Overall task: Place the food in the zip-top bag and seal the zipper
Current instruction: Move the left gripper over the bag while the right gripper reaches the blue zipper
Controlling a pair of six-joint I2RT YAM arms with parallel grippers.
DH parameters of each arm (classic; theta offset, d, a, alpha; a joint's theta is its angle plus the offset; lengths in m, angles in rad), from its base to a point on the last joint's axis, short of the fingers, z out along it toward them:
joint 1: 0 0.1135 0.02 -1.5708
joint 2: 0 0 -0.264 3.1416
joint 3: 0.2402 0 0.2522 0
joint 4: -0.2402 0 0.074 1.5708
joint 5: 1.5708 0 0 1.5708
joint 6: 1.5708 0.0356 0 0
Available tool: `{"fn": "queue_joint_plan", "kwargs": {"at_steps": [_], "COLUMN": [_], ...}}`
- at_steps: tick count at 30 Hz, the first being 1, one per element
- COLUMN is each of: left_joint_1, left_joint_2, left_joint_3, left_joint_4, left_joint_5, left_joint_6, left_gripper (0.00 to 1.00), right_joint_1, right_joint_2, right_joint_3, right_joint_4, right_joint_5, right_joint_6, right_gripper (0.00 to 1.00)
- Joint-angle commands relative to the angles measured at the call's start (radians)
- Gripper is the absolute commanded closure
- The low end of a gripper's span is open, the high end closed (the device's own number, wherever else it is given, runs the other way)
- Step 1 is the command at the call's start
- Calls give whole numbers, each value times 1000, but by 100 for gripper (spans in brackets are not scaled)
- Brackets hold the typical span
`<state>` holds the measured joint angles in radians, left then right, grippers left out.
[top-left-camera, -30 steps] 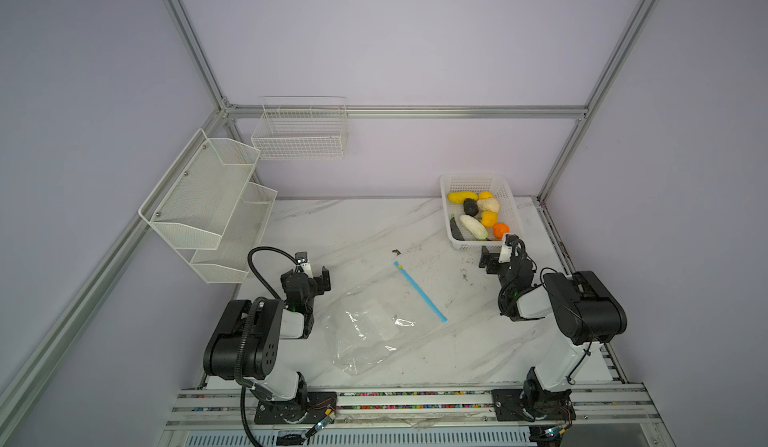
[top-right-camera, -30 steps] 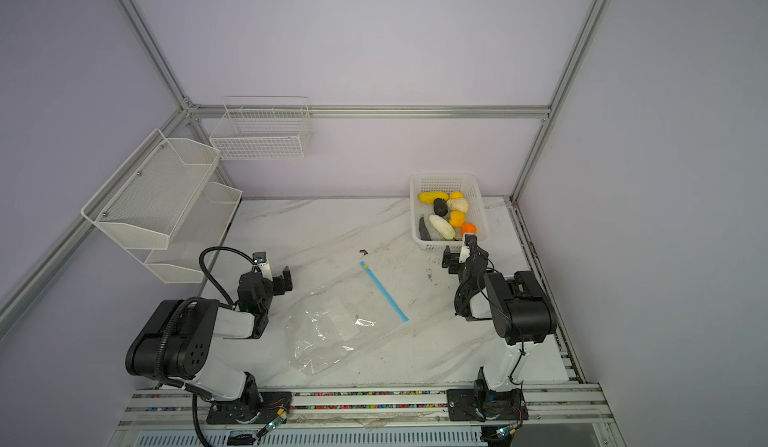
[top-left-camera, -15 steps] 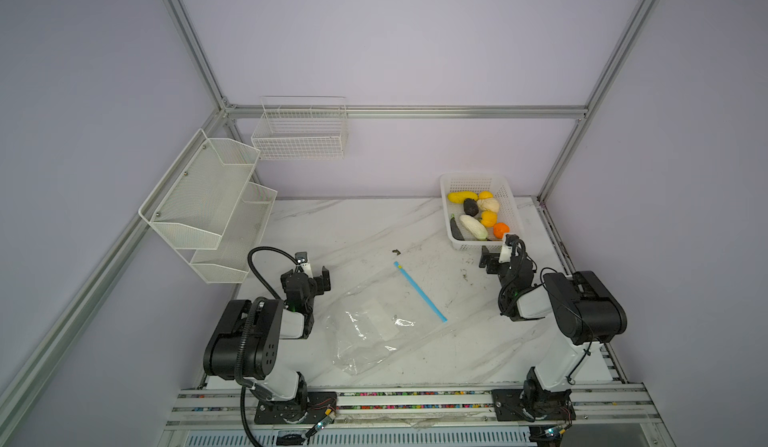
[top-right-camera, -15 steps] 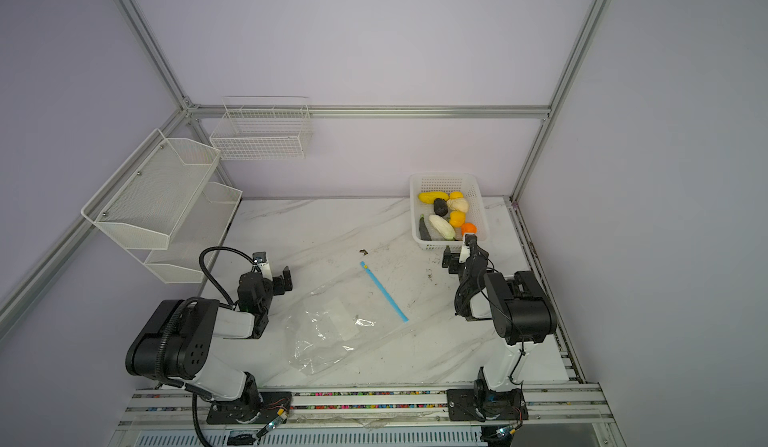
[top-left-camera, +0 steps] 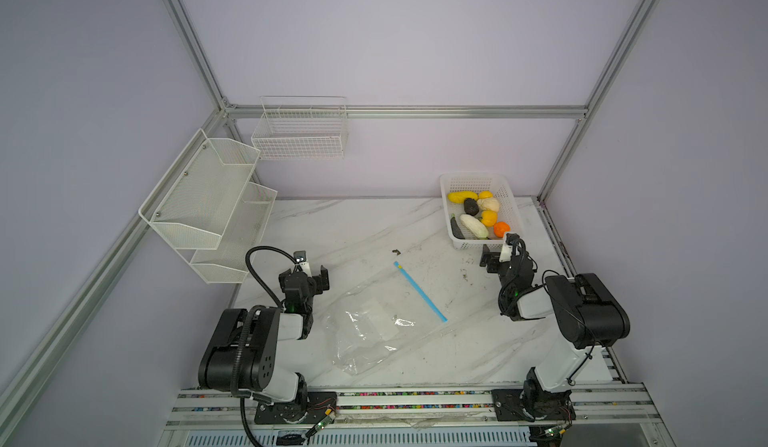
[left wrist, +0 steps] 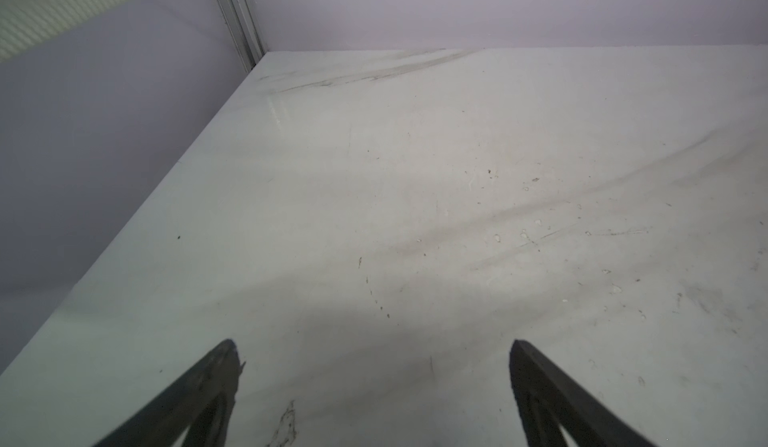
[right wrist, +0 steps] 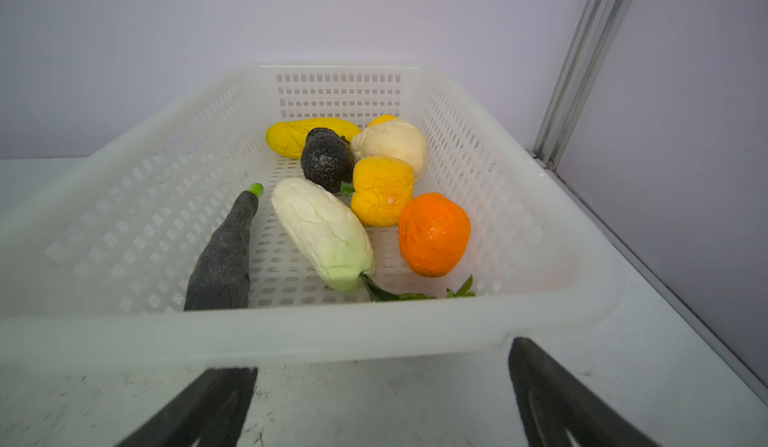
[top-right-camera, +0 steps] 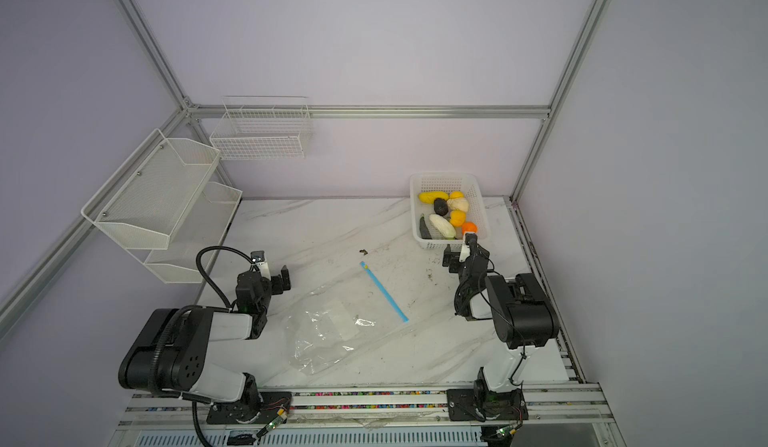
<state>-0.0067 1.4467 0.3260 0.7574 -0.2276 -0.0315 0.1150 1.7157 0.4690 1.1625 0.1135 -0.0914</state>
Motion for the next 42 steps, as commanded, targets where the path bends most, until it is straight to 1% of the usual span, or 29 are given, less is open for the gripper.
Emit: {"fn": "queue_joint_plan", "kwargs": {"at_steps": [1,2,4,5,8,10,11,14,16,18,19,21,26,30,33,35,37,42], "left_joint_1": [-18,-18,-23,-32,-63,-105,-124,-199,-235,-242,-245,-251,-273,-299,-331,-352,-366,-382], "left_joint_2": [-136,-179,-247,-263,-309,-336,-348,-397,-426,-427,-425,-439,-500,-527,-544,-548,-545,-552], "left_joint_3": [114,138,201,222,287,324,343,384,411,454,465,465,417,394,390,388,381,357], "left_joint_4": [-110,-191,-364,-411,-591,-701,-749,-899,-992,-1117,-1161,-1209,-1238,-1311,-1370,-1411,-1441,-1504], "left_joint_5": [-66,-73,36,44,31,5,2,35,112,200,217,263,351,420,430,435,443,474], "left_joint_6": [-1,-41,-31,-44,-160,-245,-281,-371,-416,-462,-478,-507,-594,-654,-675,-689,-706,-771], "left_gripper": [0,0,0,0,0,0,0,0,0,0,1,1,0,0,0,0,0,0], "right_joint_1": [58,76,101,113,177,224,238,270,291,306,310,318,319,330,353,373,388,420], "right_joint_2": [-144,-181,-246,-262,-312,-337,-355,-377,-372,-376,-381,-394,-391,-372,-347,-303,-272,-249], "right_joint_3": [68,92,153,175,223,241,250,272,276,273,270,259,283,266,248,243,244,235], "right_joint_4": [-108,-182,-321,-370,-482,-567,-616,-774,-861,-928,-951,-979,-1053,-1089,-1081,-1076,-1078,-1081], "right_joint_5": [112,144,150,149,155,147,132,25,-24,-79,-92,-112,-149,-216,-273,-301,-316,-353], "right_joint_6": [-16,16,95,116,154,208,249,351,372,374,370,357,335,349,367,369,366,364], "right_gripper": [3,3,3,3,3,3,3,3,3,3,3,3,4,6,9,11,14,15]}}
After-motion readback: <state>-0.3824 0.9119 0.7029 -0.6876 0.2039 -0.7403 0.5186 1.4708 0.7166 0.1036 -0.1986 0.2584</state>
